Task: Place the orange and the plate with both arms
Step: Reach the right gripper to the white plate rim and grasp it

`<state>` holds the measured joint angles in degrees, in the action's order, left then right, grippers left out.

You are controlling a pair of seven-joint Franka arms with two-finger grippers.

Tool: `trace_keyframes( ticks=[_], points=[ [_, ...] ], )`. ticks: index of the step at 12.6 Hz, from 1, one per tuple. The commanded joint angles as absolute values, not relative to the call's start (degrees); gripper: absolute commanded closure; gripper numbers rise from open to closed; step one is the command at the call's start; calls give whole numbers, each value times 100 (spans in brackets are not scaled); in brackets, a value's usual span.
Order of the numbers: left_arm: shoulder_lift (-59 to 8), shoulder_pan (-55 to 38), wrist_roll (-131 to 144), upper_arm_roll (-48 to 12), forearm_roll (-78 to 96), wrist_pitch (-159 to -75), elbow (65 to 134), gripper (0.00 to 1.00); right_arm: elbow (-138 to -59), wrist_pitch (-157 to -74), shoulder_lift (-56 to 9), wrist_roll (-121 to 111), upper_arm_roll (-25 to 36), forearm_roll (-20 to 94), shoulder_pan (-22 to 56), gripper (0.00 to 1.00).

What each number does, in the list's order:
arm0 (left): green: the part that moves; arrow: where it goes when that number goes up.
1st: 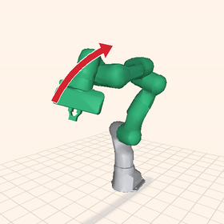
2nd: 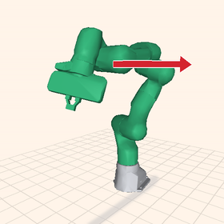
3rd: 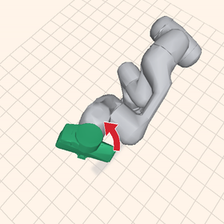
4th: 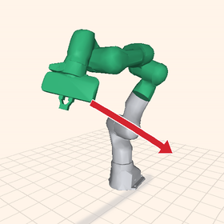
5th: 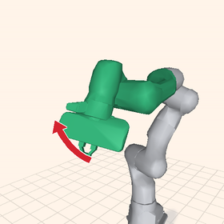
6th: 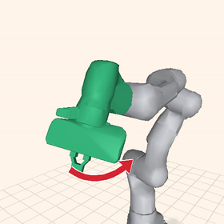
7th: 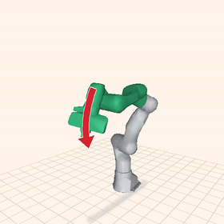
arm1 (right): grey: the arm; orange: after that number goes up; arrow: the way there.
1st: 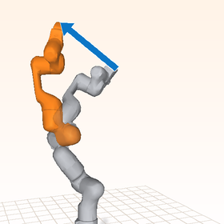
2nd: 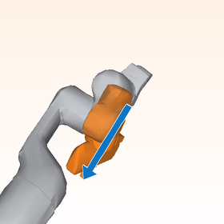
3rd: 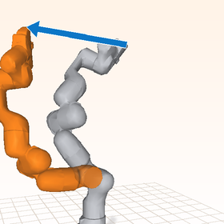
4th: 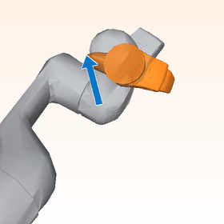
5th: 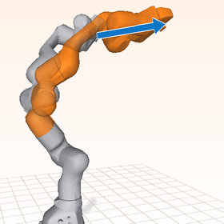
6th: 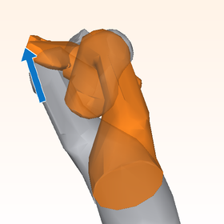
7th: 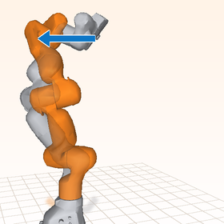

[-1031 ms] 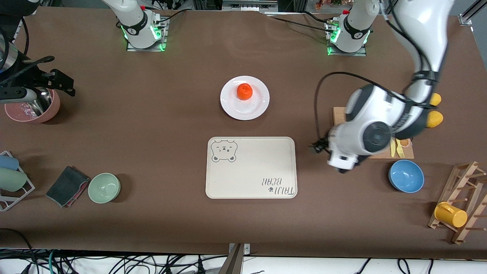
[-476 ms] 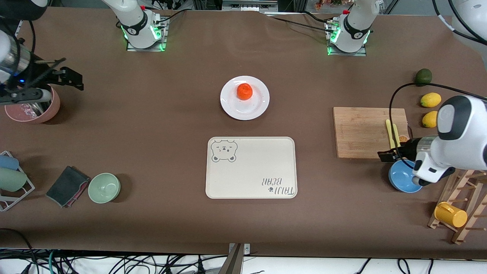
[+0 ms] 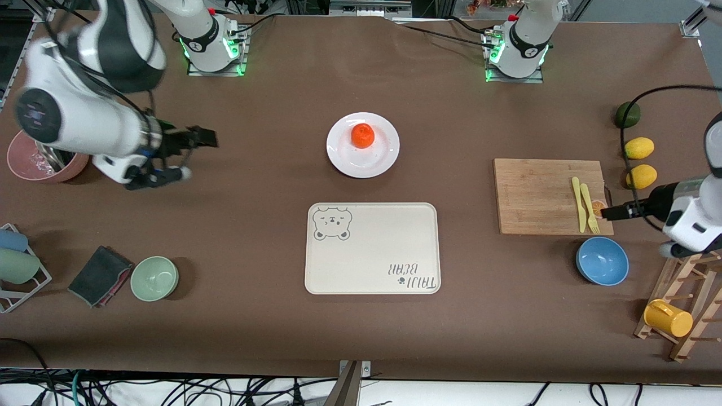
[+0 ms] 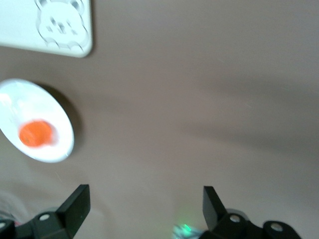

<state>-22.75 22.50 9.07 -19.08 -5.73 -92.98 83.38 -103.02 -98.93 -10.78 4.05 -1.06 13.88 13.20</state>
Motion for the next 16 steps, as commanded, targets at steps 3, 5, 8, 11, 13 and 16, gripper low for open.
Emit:
trace_keyframes(
  ticks=[3, 5, 8, 11, 13, 16],
  points=[
    [-942, 1444, 106, -873, 210, -9160, 9140, 0, -10723, -12037, -1730, 1800, -184, 2045, 2363, 0],
    [-660, 925, 70, -616, 185, -9141, 9132, 0, -10705, -12199, -1846, 1688, -220, 2818, 2364, 0],
    [-466, 273, 97, -290, 158, -9141, 9132, 0, -10731, -12190, -1863, 1138, -211, 3925, 2364, 0],
    [-457, 176, 18, -264, 150, -9263, 9158, 0, -10731, -12199, -2108, 573, -211, 4682, 2355, 0],
    [-457, 88, -271, -255, 97, -9290, 9149, 0, -10714, -12208, -2398, -110, -211, 5253, 2355, 0],
    [-440, 79, -238, -264, -97, -9281, 9141, 0, -10731, -12304, -2855, -1322, -220, 6193, 2452, 0]
  ],
)
